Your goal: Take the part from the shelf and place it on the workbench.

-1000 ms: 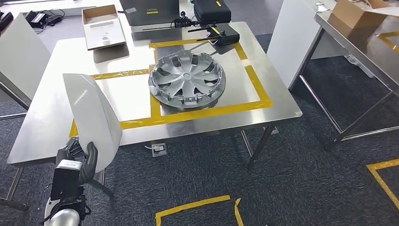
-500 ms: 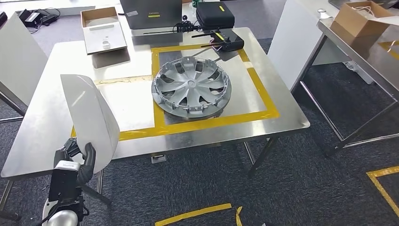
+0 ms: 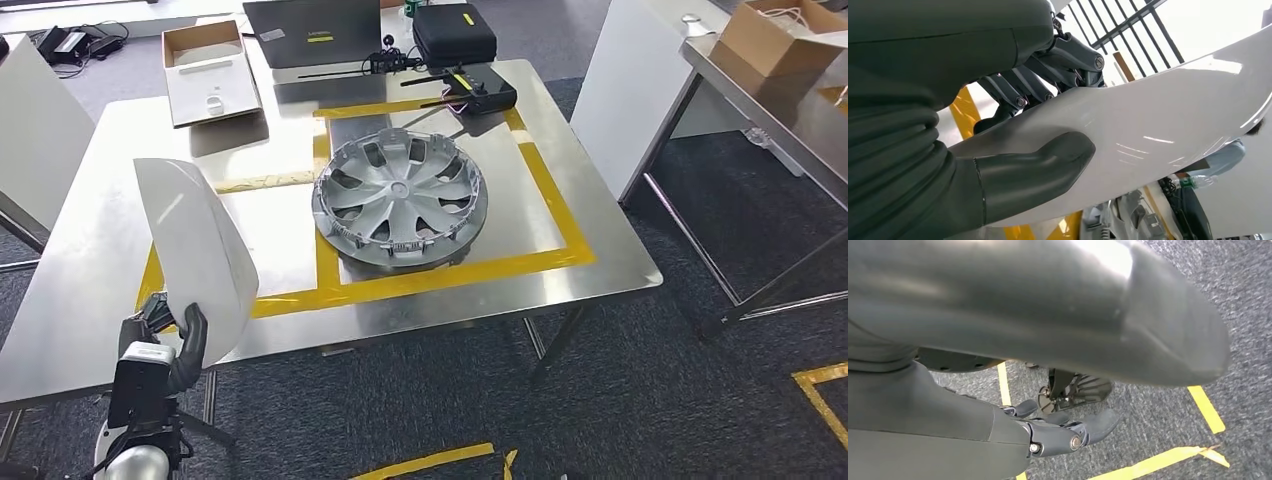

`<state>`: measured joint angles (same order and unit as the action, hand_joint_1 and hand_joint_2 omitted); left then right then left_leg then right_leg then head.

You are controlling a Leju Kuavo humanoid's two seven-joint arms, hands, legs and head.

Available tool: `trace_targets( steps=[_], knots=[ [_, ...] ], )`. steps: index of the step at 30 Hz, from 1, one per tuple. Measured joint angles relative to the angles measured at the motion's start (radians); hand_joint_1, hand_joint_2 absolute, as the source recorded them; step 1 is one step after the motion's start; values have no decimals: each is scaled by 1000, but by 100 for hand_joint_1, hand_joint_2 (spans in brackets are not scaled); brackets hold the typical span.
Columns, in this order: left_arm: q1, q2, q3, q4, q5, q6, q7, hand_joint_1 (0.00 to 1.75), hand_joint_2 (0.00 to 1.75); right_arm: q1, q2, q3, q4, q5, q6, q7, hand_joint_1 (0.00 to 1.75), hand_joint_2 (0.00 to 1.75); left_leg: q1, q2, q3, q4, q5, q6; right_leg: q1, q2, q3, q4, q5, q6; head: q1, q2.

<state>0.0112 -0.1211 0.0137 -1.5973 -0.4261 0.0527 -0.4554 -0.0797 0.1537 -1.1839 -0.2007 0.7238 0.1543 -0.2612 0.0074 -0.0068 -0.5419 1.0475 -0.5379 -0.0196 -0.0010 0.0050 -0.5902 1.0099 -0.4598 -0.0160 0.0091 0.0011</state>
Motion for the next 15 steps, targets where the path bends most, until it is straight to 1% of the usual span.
trace_targets(
  steps=[1,2,3,4,5,6,7,8,9,10,11,12,14,15],
  knots=[
    [-2,0,0,0,0,0,0,175,175,0,0,-1,0,0,0,-1,0,0,0,1,-19,41,-18,-4,-3,-1,9,-6,-2,-5,-2,0],
    [-2,0,0,1,1,0,0,175,175,0,1,-1,0,0,1,-2,0,0,1,1,-51,101,-41,-7,-3,-2,17,-8,-5,-10,-4,0],
    [-2,0,0,2,1,1,0,175,175,0,1,-2,0,0,1,-2,0,0,1,1,-92,171,-64,-9,-3,-2,22,-8,-9,-14,-6,0],
    [0,0,0,4,2,1,0,175,175,-1,1,-3,0,0,1,-1,0,0,2,1,-131,230,-78,-12,-3,-2,27,-7,-14,-16,-6,0],
    [1,1,0,7,3,1,-1,175,175,0,1,-4,0,0,1,0,0,0,3,2,-158,259,-72,-14,-3,-1,33,-7,-18,-16,-6,0],
    [2,1,0,8,4,1,-2,175,175,0,1,-4,0,0,0,2,0,0,4,2,-167,252,-47,-15,-4,0,39,-6,-24,-15,-6,0],
    [1,1,0,10,2,2,-5,175,175,1,1,-4,0,0,0,3,0,0,6,2,-157,207,-6,-16,-5,2,47,-5,-31,-12,-6,0],
    [1,1,0,10,-5,7,-8,175,175,1,2,-5,0,-1,-1,4,0,0,7,3,-133,139,41,-16,-5,3,54,-3,-38,-9,-6,0],
    [0,1,0,11,-16,13,-12,175,175,1,3,-6,0,-1,-1,5,0,0,7,3,-106,73,72,-15,-3,4,59,1,-47,-3,-7,0],
    [-2,1,0,12,-30,22,-14,175,175,1,3,-7,0,-2,-1,5,0,0,8,3,-84,24,90,-11,-1,5,61,3,-54,2,-7,0],
    [-3,0,-1,13,-45,31,-16,175,175,0,3,-9,0,-3,-1,5,0,0,8,2,-72,-4,95,-6,2,5,61,6,-59,4,-6,0],
    [-5,0,-1,15,-63,42,-18,175,175,0,3,-11,0,-3,-1,4,0,0,8,1,-68,-12,90,-2,4,5,60,8,-62,1,-5,0],
    [-10,3,-3,21,-108,69,-27,175,175,0,3,-13,0,1,1,4,0,0,8,-1,-69,-13,90,4,6,5,61,6,-61,-11,-2,0],
    [-16,7,-5,27,-135,83,-36,175,175,0,3,-13,0,3,2,4,0,0,7,-2,-69,-14,89,7,6,4,63,3,-61,-15,-2,0]
  ],
)
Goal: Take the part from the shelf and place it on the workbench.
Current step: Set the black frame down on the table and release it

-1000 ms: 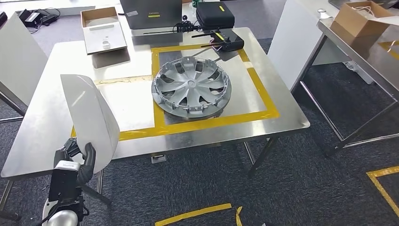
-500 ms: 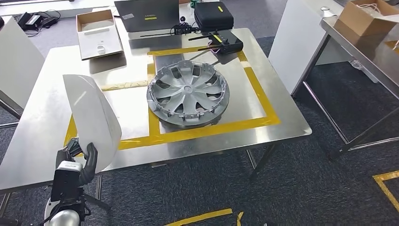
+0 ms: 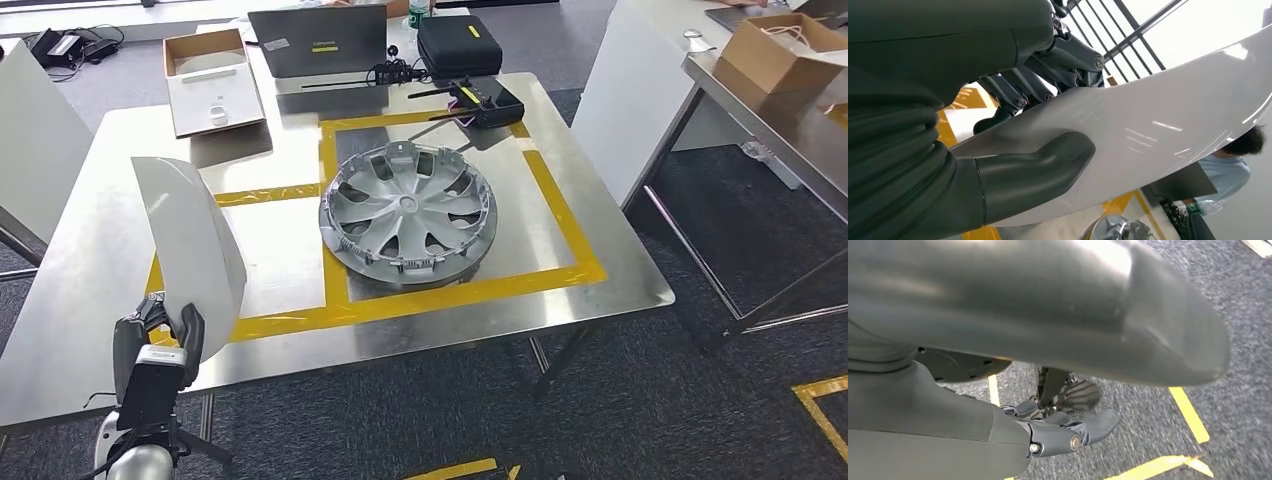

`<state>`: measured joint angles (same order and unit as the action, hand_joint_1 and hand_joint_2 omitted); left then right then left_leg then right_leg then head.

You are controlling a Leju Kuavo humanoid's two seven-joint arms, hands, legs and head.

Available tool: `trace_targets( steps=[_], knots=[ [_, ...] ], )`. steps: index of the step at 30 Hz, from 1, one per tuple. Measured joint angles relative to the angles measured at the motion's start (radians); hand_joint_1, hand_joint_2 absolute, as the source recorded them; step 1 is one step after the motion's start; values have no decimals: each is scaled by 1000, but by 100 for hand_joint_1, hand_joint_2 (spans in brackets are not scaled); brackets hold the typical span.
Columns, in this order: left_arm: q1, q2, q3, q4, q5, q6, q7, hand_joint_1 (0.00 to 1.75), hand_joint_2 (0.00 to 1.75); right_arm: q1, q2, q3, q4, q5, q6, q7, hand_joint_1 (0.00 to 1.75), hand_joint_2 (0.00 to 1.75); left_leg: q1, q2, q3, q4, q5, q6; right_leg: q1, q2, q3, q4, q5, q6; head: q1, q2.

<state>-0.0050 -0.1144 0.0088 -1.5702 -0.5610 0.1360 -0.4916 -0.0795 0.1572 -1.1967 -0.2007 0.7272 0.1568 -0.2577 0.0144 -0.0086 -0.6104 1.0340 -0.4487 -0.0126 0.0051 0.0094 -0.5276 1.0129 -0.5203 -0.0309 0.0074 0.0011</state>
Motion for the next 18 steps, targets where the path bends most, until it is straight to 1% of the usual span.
trace_targets(
  steps=[3,4,7,8,10,11,12,13,15,16,18],
  knots=[
    [-34,18,-8,29,-51,27,-34,175,175,-1,0,0,0,7,7,-1,0,0,-2,-1,0,0,-3,6,0,-1,4,-8,1,2,0,0],
    [-49,26,-9,42,-58,35,-50,175,175,-2,0,0,0,8,9,-1,0,0,-2,-1,1,0,-4,8,-1,-1,5,-10,1,6,0,0],
    [-104,59,-8,91,-90,74,-110,175,175,-2,1,0,0,8,12,-2,0,0,-3,0,1,0,-4,11,-2,-1,7,-14,3,25,0,0],
    [-126,74,-8,113,-117,94,-123,175,175,-2,1,0,0,8,12,-1,0,0,-3,0,1,0,-3,11,-3,-1,7,-14,3,30,0,0],
    [-173,107,-7,168,-201,152,-127,175,175,-2,2,0,0,9,10,0,0,0,-3,0,1,0,-3,11,-3,-2,7,-14,3,34,0,0],
    [-197,123,-6,197,-252,189,-119,175,175,-2,2,0,0,9,10,1,0,0,-3,0,2,0,-2,11,-3,-2,7,-14,4,35,0,0],
    [-222,140,-6,233,-326,237,-91,175,175,-2,3,0,0,11,9,2,0,0,-3,0,2,0,-2,11,-3,-2,7,-14,4,35,0,0],
    [-250,155,-6,273,-418,292,-49,175,175,-2,4,0,0,13,9,2,0,0,-3,0,2,-1,-1,10,-2,-2,6,-13,4,35,0,0],
    [-311,190,-5,367,-637,405,62,175,175,-3,7,0,0,21,10,4,0,0,-2,0,3,-1,0,8,-2,-2,6,-12,4,35,0,0],
    [-342,207,-5,416,-726,448,104,175,175,-3,8,0,0,24,12,5,0,0,-2,0,3,-2,1,7,-1,-2,6,-11,4,35,-1,0],
    [-397,237,-3,509,-839,503,155,175,175,-3,9,0,0,31,15,6,0,0,-1,0,4,-3,2,6,-1,-2,6,-10,4,35,-1,0]
  ],
)
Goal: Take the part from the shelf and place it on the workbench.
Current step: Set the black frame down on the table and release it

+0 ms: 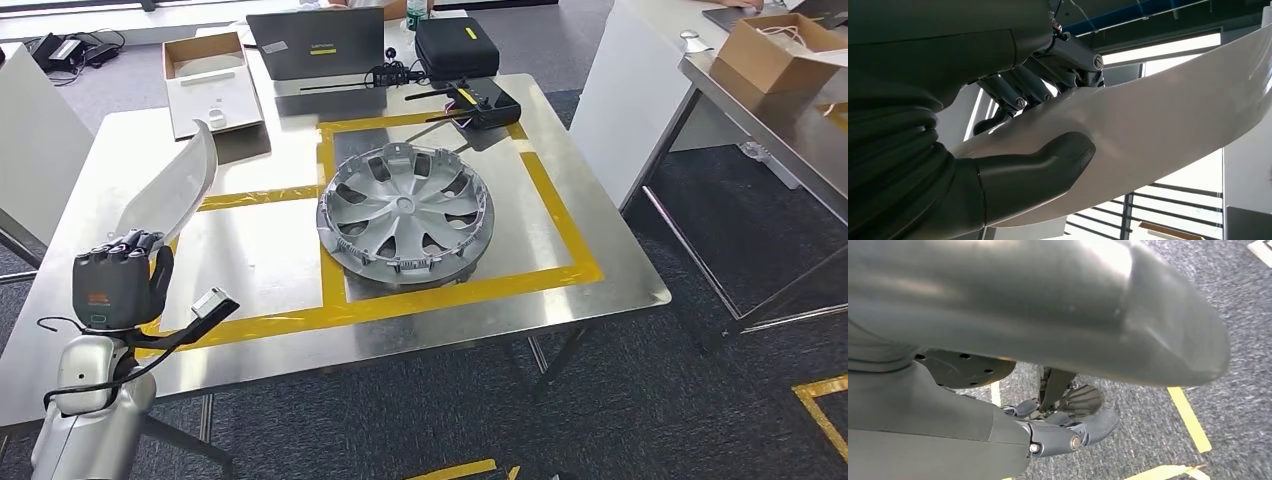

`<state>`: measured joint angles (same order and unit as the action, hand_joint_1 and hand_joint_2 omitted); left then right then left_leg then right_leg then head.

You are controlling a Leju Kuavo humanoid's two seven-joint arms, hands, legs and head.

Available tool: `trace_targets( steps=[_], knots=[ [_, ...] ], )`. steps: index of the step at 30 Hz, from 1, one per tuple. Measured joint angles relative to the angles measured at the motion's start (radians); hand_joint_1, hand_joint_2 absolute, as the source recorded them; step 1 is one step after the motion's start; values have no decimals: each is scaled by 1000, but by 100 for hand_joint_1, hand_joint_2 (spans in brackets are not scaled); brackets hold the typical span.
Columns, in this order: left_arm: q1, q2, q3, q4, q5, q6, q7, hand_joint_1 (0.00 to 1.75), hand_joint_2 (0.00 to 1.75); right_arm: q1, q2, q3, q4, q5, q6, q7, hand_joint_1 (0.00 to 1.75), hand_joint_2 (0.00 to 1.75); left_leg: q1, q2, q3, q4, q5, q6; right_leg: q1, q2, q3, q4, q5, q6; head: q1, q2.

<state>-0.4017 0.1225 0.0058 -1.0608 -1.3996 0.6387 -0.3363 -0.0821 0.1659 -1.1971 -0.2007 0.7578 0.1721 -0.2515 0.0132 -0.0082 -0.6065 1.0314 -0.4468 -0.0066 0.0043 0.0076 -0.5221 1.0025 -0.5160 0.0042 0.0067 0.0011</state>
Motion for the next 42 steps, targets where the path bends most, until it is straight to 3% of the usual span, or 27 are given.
trace_targets(
  steps=[4,11,19,32,42],
  knots=[
    [-118,66,8,201,-116,25,59,175,175,-1,0,0,0,12,7,-4,0,0,1,1,0,-1,1,-2,1,1,-1,2,0,-1,0,0],
    [-329,180,12,500,-138,11,94,175,175,-2,0,0,0,17,12,-7,0,0,4,1,0,-3,3,-5,2,2,-3,2,0,-5,0,0],
    [-395,229,-11,608,-138,32,108,175,175,-3,2,1,0,31,17,-6,0,0,4,2,-1,-3,3,-5,1,2,-3,2,0,-5,0,0],
    [-387,211,-14,625,-136,61,63,175,175,-5,10,1,0,27,16,-6,0,0,4,1,0,-3,3,-5,1,2,-4,2,0,-6,0,0],
    [-402,112,-69,631,-138,57,52,175,175,-7,11,1,0,14,8,-28,0,0,3,1,0,-3,3,-5,1,1,-3,2,0,-6,0,0]
  ],
)
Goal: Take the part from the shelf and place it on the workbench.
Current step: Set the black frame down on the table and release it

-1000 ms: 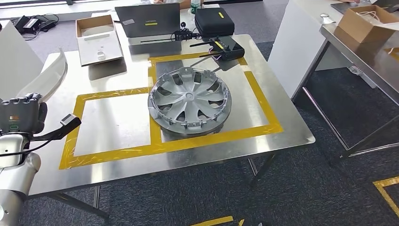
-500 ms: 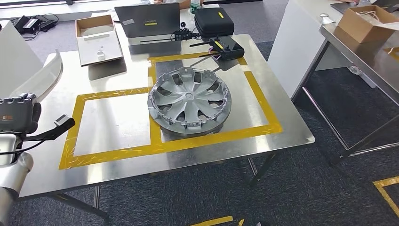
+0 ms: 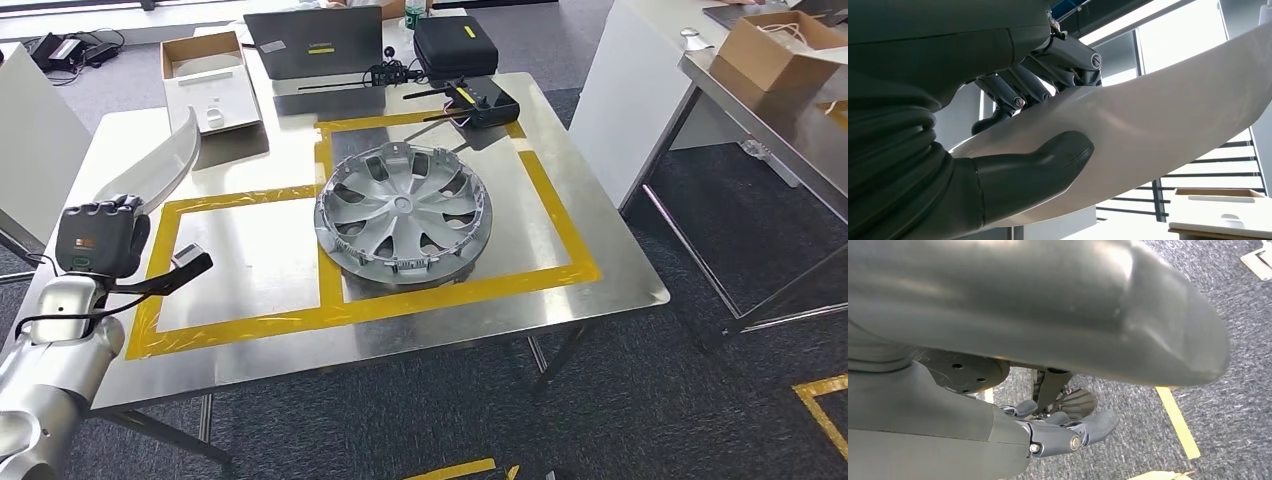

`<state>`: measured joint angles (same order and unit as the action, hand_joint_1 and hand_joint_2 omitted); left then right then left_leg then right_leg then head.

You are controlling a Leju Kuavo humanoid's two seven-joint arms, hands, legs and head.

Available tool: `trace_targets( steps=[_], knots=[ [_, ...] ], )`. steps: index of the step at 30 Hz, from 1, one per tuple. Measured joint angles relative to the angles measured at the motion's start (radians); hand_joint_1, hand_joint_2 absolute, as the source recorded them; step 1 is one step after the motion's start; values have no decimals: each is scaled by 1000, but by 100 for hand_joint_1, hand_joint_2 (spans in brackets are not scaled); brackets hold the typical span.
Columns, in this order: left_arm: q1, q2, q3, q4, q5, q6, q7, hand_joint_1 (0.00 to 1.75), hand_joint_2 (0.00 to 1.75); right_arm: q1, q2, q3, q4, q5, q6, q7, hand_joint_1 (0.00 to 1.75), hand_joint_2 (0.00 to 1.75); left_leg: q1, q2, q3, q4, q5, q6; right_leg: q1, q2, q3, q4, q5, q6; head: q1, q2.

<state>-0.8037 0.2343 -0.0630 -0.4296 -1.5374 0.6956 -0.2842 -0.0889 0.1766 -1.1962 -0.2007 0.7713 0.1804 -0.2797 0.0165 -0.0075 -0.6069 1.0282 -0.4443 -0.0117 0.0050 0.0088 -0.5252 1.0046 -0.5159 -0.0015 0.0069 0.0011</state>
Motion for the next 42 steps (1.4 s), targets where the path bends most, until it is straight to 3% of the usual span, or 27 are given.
trace_targets(
  steps=[11,15,19,33,42],
  knots=[
    [-28,-38,-31,22,0,-4,5,175,175,1,0,-1,0,-8,-8,-4,0,0,0,1,0,-1,0,0,0,0,0,0,0,0,0,0],
    [-32,-53,-41,31,0,0,15,0,175,1,0,-4,0,-11,-14,5,0,0,0,1,0,-1,0,0,0,0,0,0,0,0,0,0],
    [-35,-59,-48,37,7,-10,22,0,0,2,0,-5,0,-8,-9,4,0,0,0,1,0,-1,0,0,0,1,0,0,0,0,0,0],
    [-32,-55,-48,26,1,6,24,0,0,2,0,-5,0,2,4,4,0,0,0,0,0,-2,0,0,0,0,0,0,0,0,0,0],
    [-34,-37,-48,26,0,4,29,0,0,2,0,-5,0,11,15,4,0,0,-10,0,0,1,-3,5,-7,0,0,-1,0,5,0,0]
  ],
)
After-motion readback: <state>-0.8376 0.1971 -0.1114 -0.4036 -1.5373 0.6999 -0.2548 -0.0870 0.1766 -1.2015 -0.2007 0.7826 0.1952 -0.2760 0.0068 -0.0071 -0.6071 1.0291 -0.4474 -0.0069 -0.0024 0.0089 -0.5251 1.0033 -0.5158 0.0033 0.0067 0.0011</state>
